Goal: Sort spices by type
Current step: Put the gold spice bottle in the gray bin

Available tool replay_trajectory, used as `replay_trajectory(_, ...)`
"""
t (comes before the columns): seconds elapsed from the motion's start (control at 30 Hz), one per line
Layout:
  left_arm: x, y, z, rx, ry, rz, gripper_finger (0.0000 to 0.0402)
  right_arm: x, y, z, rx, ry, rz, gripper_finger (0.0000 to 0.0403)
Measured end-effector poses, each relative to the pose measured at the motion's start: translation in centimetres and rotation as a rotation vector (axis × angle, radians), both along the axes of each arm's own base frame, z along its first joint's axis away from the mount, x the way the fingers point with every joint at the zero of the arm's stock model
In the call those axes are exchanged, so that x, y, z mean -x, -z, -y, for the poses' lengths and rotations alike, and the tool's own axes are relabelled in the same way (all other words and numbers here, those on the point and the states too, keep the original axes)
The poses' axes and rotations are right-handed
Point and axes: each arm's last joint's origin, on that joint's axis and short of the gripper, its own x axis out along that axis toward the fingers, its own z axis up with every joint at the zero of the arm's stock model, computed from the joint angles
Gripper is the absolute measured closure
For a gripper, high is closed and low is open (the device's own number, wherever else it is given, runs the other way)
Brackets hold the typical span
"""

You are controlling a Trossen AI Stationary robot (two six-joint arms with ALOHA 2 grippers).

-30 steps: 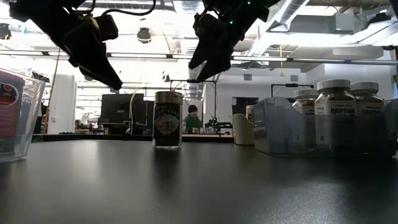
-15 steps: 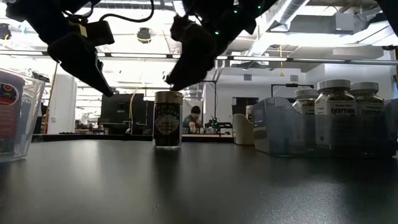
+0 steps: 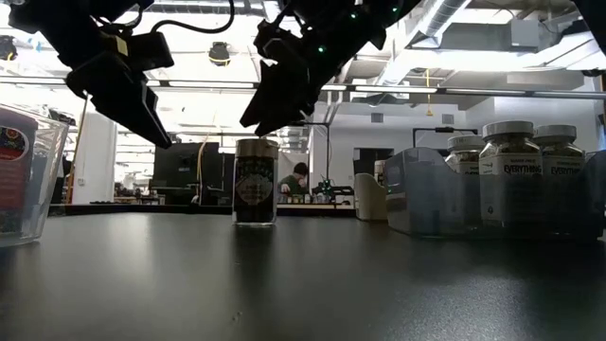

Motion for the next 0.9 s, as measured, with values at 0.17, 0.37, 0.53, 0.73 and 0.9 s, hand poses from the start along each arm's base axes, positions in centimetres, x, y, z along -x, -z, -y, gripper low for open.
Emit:
replay_trajectory(0.17,0.0,0.0,0.0,-0.015,0.016,-0.007,0.0231,0.2,0.5,1.4,-0.014,0.041,-0.031,0.0026)
replay_trajectory(0.37,0.0,0.0,0.0,-0.016,0.017,-0.007,0.0231,-0.3,1.5,1.8,-0.051,0.035,-0.038,0.0026)
replay_trajectory(0.53,0.0,0.0,0.0,-0.016,0.018,-0.010,0.0231,-0.4,1.9,1.7,-0.074,0.040,-0.045,0.0026)
replay_trajectory(0.73,0.0,0.0,0.0,-0.016,0.018,-0.010,0.0231,-0.3,1.3,1.7,-0.075,0.050,-0.018,0.0026)
replay_trajectory(0.9,0.0,0.0,0.0,-0.015,0.017,-0.007,0.0231,-0.1,0.8,2.2,-0.072,0.060,-0.004,0.0026)
